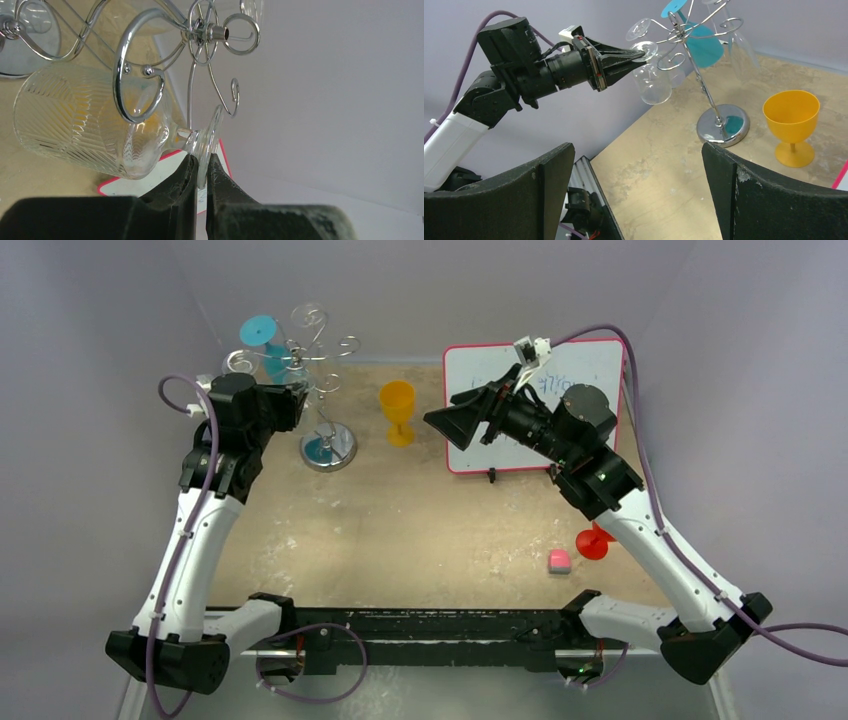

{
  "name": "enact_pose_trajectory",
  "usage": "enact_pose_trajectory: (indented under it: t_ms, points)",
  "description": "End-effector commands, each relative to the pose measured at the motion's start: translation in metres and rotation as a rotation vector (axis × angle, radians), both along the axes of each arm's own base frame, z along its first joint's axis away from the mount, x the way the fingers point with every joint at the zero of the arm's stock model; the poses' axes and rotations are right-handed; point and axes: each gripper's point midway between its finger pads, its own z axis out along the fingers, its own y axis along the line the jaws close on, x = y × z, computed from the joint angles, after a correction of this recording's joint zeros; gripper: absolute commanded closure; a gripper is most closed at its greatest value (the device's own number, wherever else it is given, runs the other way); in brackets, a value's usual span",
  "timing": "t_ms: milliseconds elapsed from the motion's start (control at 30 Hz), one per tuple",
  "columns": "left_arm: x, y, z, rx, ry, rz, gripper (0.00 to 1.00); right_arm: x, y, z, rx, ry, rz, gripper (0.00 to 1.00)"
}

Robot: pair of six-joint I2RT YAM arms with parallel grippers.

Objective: Place the wine glass upside down on the wine glass rack

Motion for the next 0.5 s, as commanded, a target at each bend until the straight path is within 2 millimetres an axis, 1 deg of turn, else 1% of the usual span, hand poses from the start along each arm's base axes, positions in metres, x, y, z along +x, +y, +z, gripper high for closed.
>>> enact_pose_trajectory:
  t_ms: [0,167,467]
  points:
    - [0.002,0.018,0.067,-0.044,-0.207,0.081,1.00,-0.002,-0.009,0.014,0.009,-0.064,-0.036,0.00]
    - [0.009,0.029,0.065,-0.040,-0.207,0.113,1.00,-0.002,-0.010,0.015,0.007,-0.073,-0.037,0.00]
    - [0.022,0.039,0.063,-0.056,-0.226,0.128,1.00,-0.003,-0.011,0.015,0.007,-0.076,-0.041,0.00]
